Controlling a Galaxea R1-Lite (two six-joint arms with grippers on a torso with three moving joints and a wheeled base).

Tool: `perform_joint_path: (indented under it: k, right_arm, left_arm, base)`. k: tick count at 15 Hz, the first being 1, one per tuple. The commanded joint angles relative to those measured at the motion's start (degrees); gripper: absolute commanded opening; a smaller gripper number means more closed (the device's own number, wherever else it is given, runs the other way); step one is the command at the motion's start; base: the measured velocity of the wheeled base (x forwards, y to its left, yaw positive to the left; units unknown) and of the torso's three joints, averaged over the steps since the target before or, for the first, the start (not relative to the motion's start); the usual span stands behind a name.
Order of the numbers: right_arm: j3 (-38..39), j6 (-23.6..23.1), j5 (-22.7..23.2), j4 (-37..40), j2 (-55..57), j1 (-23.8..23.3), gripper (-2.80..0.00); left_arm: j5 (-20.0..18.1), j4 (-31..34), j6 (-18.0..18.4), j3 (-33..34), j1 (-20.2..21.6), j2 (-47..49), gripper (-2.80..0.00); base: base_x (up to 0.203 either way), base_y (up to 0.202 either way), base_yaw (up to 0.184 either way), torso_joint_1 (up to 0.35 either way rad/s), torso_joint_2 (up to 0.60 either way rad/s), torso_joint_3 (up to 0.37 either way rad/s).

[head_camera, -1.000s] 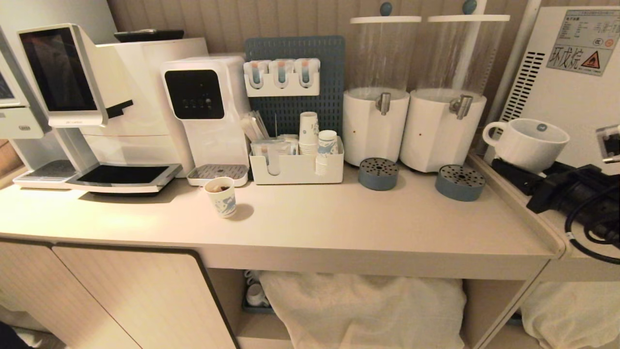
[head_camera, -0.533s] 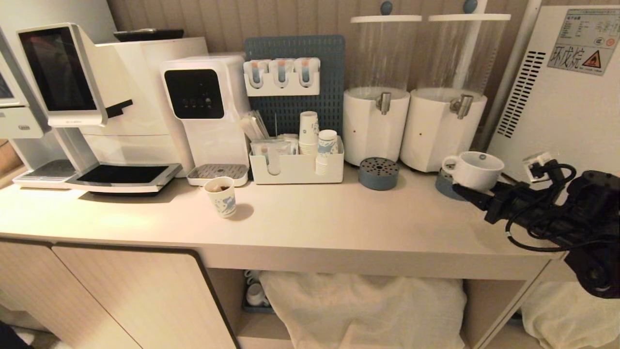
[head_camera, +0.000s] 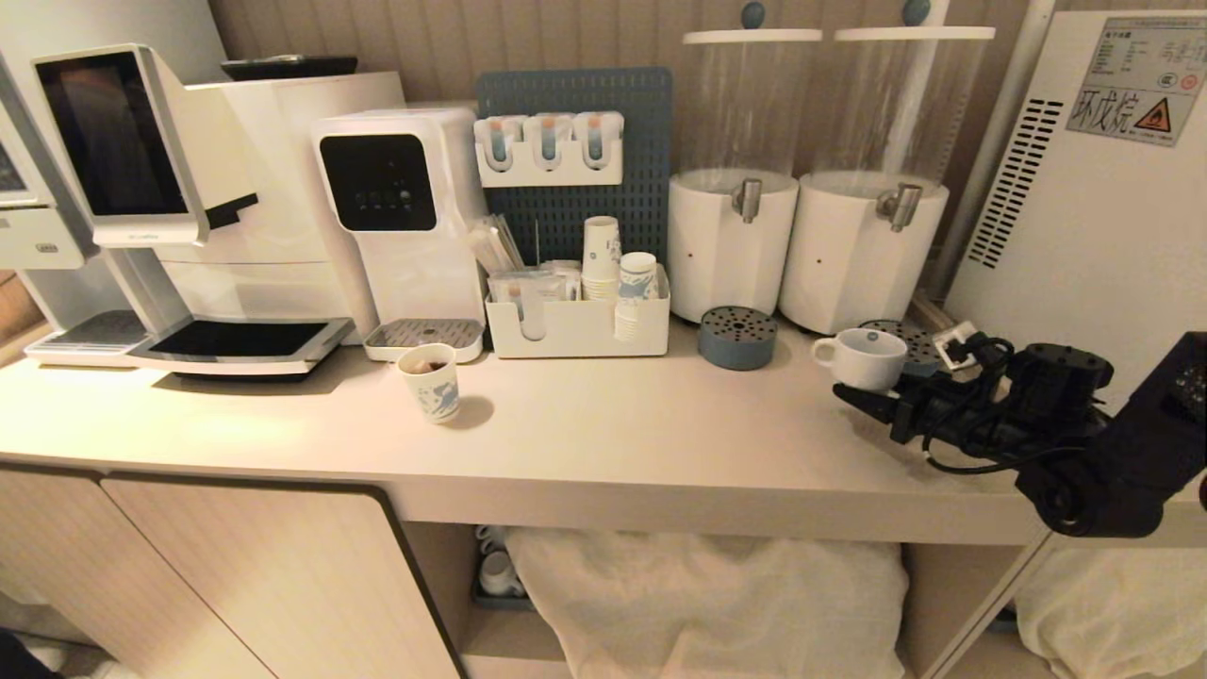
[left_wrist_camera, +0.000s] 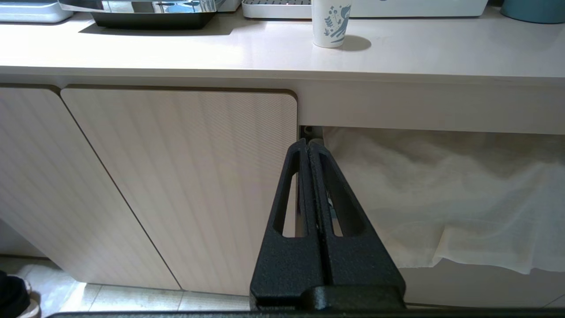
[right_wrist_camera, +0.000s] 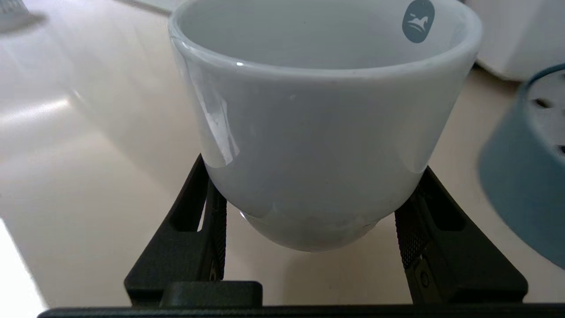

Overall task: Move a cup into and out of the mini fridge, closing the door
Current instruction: Place the ceramic cup on the table

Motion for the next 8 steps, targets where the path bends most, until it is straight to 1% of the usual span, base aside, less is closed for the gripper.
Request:
perform_joint_path:
  k: [1, 2, 3, 4, 5, 8]
  right_arm:
    - [-6.06, -1.56, 0.05, 2.65, 4.55, 0.70, -2.80]
    - [-8.60, -2.74, -0.24, 4.84, 6.45, 1.42, -2.80]
    - [-8.90, -3.18, -0.37, 5.45, 6.69, 1.67, -2.80]
    - [-9.88, -3.31, -1.56, 6.16, 7.15, 2.46, -2.80]
    - [-11.48, -3.46, -4.07, 6.70, 8.23, 3.70, -2.80]
    - [-10.67, -4.54, -4.51, 6.85, 8.13, 3.96, -2.80]
  left_arm:
    - [0.04, -0.06, -0.03, 0.00, 0.02, -0.01, -2.80]
    - [0.04, -0.06, -0.03, 0.00, 0.02, -0.01, -2.80]
    - [0.04, -0.06, -0.03, 0.00, 0.02, -0.01, -2.80]
    - [0.04, 0.02, 0.05, 0.03, 0.02, -0.01, -2.80]
    - [0.04, -0.06, -0.03, 0.09, 0.02, -0.01, -2.80]
    - [0.04, 0.02, -0.03, 0.09, 0.02, -0.01, -2.80]
  base:
    - [0.000, 0.000, 0.000, 0.000, 0.00, 0.000]
    - [0.000, 0.000, 0.000, 0.000, 0.00, 0.000]
    - [0.000, 0.000, 0.000, 0.000, 0.00, 0.000]
    - [0.000, 0.000, 0.000, 0.000, 0.00, 0.000]
    - [0.000, 0.000, 0.000, 0.000, 0.00, 0.000]
    - [0.000, 0.000, 0.000, 0.000, 0.00, 0.000]
